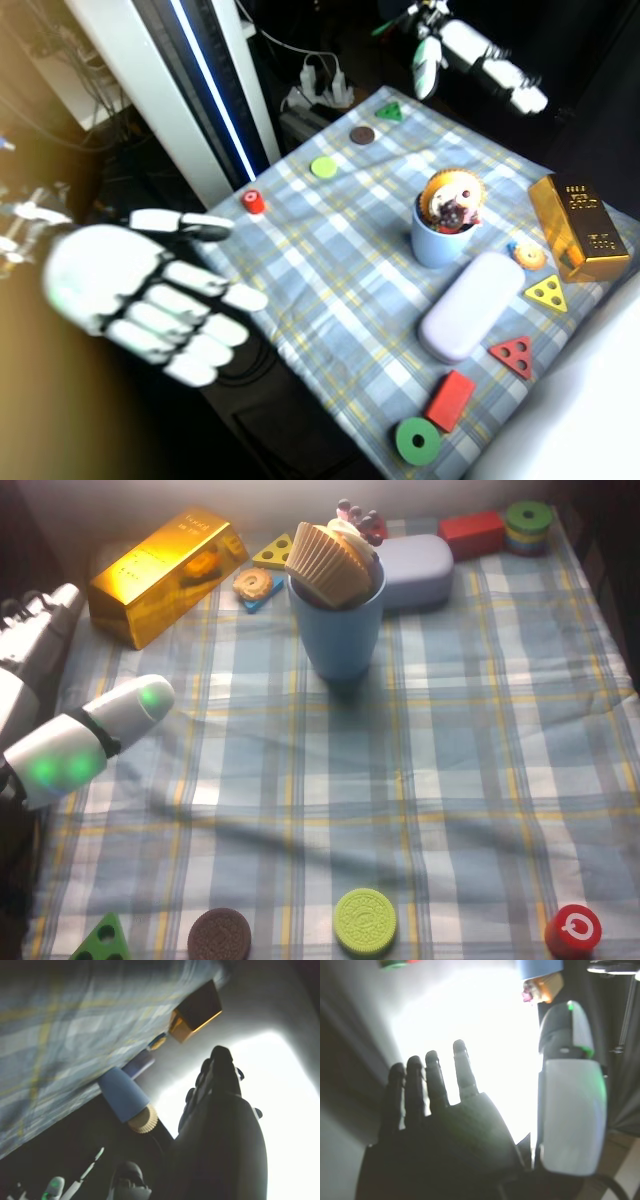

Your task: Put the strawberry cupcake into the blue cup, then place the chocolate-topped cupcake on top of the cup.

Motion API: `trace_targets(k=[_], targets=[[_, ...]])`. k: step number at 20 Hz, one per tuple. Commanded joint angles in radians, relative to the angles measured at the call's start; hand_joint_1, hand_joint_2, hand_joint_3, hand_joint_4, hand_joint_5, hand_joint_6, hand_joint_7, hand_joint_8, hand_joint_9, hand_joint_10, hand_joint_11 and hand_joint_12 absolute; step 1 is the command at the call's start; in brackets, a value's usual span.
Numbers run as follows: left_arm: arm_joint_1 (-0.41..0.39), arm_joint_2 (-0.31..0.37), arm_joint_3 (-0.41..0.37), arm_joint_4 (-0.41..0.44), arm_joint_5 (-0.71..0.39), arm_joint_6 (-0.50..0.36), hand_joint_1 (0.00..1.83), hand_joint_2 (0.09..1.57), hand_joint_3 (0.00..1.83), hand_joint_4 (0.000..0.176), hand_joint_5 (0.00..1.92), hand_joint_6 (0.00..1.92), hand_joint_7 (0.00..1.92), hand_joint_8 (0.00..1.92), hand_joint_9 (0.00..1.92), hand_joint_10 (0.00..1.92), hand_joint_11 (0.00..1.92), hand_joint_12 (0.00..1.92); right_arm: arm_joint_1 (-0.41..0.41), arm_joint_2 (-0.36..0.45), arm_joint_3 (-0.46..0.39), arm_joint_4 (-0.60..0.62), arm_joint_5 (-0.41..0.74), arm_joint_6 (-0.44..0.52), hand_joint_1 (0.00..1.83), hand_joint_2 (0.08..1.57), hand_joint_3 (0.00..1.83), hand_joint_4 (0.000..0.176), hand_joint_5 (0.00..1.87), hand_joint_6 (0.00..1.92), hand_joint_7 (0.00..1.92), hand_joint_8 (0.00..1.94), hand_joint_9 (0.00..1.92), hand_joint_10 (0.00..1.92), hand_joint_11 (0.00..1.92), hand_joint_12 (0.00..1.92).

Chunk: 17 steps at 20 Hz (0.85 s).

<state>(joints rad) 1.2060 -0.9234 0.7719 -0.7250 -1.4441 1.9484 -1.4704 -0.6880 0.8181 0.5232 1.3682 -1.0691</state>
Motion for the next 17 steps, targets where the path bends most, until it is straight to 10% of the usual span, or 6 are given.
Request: trace_targets(k=[1, 3, 4, 8, 17], targets=[[-0.005, -0.006, 0.003, 0.037, -0.119, -0.002, 0.0, 0.87, 0.0, 0.059, 0.03, 0.0, 0.0, 0.0, 0.0, 0.0, 0.0, 0.0, 0.0, 0.007, -0.012, 0.012, 0.209, -0.028, 0.0, 1.01, 0.02, 0.106, 0.0, 0.0, 0.0, 0.0, 0.0, 0.0, 0.0, 0.0], [0.001, -0.007, -0.003, 0.033, -0.141, -0.002, 0.0, 0.87, 0.0, 0.066, 0.03, 0.0, 0.0, 0.0, 0.0, 0.0, 0.0, 0.0, -0.013, 0.006, -0.043, 0.035, 0.251, -0.073, 0.0, 0.96, 0.0, 0.127, 0.0, 0.0, 0.0, 0.0, 0.0, 0.0, 0.0, 0.0], [0.014, -0.006, -0.012, 0.026, -0.172, -0.002, 0.0, 0.88, 0.0, 0.049, 0.04, 0.0, 0.0, 0.0, 0.0, 0.0, 0.0, 0.0, -0.014, 0.001, -0.052, 0.042, 0.27, -0.078, 0.0, 0.95, 0.0, 0.08, 0.0, 0.0, 0.0, 0.0, 0.0, 0.0, 0.0, 0.0], [0.049, -0.009, -0.038, -0.016, -0.254, -0.002, 0.0, 0.87, 0.0, 0.072, 0.06, 0.01, 0.0, 0.0, 0.0, 0.0, 0.0, 0.0, -0.014, -0.028, -0.053, 0.051, 0.288, -0.078, 0.0, 0.96, 0.0, 0.056, 0.0, 0.0, 0.0, 0.0, 0.0, 0.0, 0.0, 0.0], [0.056, -0.027, -0.042, -0.024, -0.29, 0.015, 0.0, 0.91, 0.0, 0.092, 0.07, 0.01, 0.0, 0.0, 0.0, 0.0, 0.0, 0.0, -0.032, -0.058, -0.072, 0.062, 0.363, -0.078, 0.0, 1.0, 0.01, 0.095, 0.0, 0.0, 0.0, 0.0, 0.0, 0.0, 0.0, 0.0]])
